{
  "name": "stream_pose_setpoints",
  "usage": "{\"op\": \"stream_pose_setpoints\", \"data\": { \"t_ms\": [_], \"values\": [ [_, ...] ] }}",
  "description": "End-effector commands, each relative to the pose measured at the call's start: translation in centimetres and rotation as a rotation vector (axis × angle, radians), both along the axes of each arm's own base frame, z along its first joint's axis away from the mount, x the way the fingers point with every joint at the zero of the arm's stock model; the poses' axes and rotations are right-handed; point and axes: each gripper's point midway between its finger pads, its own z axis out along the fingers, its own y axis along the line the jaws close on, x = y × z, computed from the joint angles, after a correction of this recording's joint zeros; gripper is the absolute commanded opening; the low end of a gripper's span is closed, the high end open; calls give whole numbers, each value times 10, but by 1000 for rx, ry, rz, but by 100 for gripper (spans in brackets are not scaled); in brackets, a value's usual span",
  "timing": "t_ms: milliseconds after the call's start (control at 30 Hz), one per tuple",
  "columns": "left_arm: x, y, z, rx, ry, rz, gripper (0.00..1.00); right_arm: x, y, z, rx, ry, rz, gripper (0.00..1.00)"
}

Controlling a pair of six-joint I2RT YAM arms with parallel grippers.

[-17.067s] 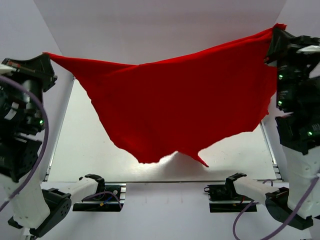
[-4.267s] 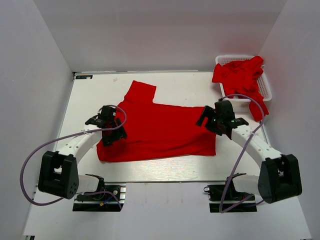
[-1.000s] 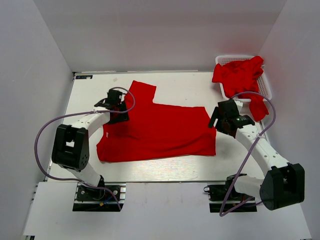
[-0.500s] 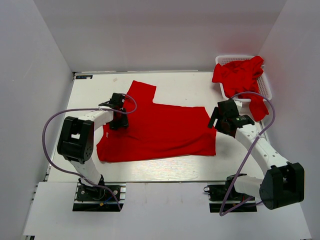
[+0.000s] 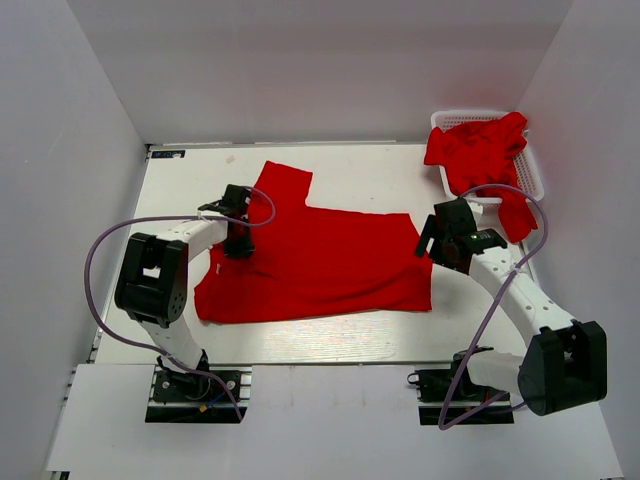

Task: Fold and stack the t-shirts
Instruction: Fold the flattened tshirt in 1/3 of the way

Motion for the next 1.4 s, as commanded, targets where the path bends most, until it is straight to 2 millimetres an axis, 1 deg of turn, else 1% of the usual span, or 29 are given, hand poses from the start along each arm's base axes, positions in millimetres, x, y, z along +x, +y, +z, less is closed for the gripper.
{"op": "stream_pose_setpoints", "data": {
  "t_ms": [0, 33, 100, 200, 233, 267, 300, 400, 433, 467, 500, 533, 567, 633, 700, 733, 767, 867, 900, 933, 1000, 1033, 1100, 1133, 1167, 1233, 1267, 1300, 1367],
  "values": [
    [10, 0, 23, 20, -39, 3, 37, 9, 2, 10, 6, -32, 8, 90],
    [4, 7, 22, 54, -21, 23, 46, 9, 2, 10, 8, -34, 7, 90],
    [7, 9, 29, 76, -40, 35, 52, 9, 1, 10, 5, -31, 6, 90],
    [7, 7, 35, 65, -47, 32, 58, 10, 2, 9, 2, -30, 8, 90],
    [6, 4, 35, 65, -47, 23, 58, 9, 2, 7, 2, -24, 13, 90],
    [9, 1, 36, 50, -56, 19, 62, 9, 3, 7, 5, -22, 11, 90],
    [8, -3, 35, 48, -53, -6, 62, 9, 2, 7, 3, -21, 10, 90],
    [5, -10, 32, 34, -38, -35, 70, 9, 2, 6, 4, -20, 8, 90],
    [5, -10, 32, 34, -38, -35, 78, 9, 2, 6, 6, -19, 11, 90],
    [3, -15, 28, 29, -25, -49, 94, 10, 3, 6, 7, -21, 9, 90],
    [2, -14, 25, 32, -15, -49, 97, 9, 3, 5, 7, -18, 15, 90],
    [2, -18, 24, 32, -15, -59, 97, 9, 3, 5, 7, -19, 12, 90],
    [4, -19, 27, 29, -24, -58, 100, 9, 4, 4, 9, -17, 15, 90],
    [4, -22, 27, 29, -24, -68, 100, 8, 3, 3, 9, -14, 12, 90],
    [2, -19, 27, 40, -19, -54, 100, 9, 1, 3, -2, -15, 7, 90],
    [7, -17, 34, 53, -45, -46, 100, 7, 4, 1, 9, -5, 18, 90],
    [7, -17, 34, 48, -46, -36, 100, 8, 4, 3, 11, -12, 17, 90],
    [8, -15, 38, 56, -59, -31, 86, 7, 5, 1, 13, -3, 23, 90],
    [8, -13, 38, 68, -62, -25, 76, 7, 5, 1, 16, -5, 23, 90],
    [10, -12, 41, 71, -66, -11, 70, 6, 5, -1, 14, 3, 23, 90],
    [9, -12, 34, 78, -47, -12, 62, 7, 6, -1, 15, 3, 23, 90],
    [9, -12, 34, 78, -47, -12, 50, 7, 6, -1, 15, 3, 23, 90],
    [8, -12, 30, 81, -37, -12, 44, 7, 6, -1, 17, 2, 25, 90],
    [9, -10, 30, 85, -40, 0, 30, 6, 6, -2, 16, 4, 27, 90],
    [9, -10, 30, 85, -40, 0, 23, 6, 6, -2, 16, 4, 27, 90],
    [9, -10, 30, 85, -40, 0, 13, 7, 6, -3, 17, 7, 25, 90],
    [9, -10, 30, 85, -40, 0, 4, 7, 6, -3, 16, 7, 27, 90],
    [9, -10, 30, 85, -40, 0, 0, 8, 6, -1, 16, 4, 27, 90],
    [9, -9, 34, 91, -51, 4, 0, 7, 6, -4, 14, 10, 27, 90]
  ]
}}
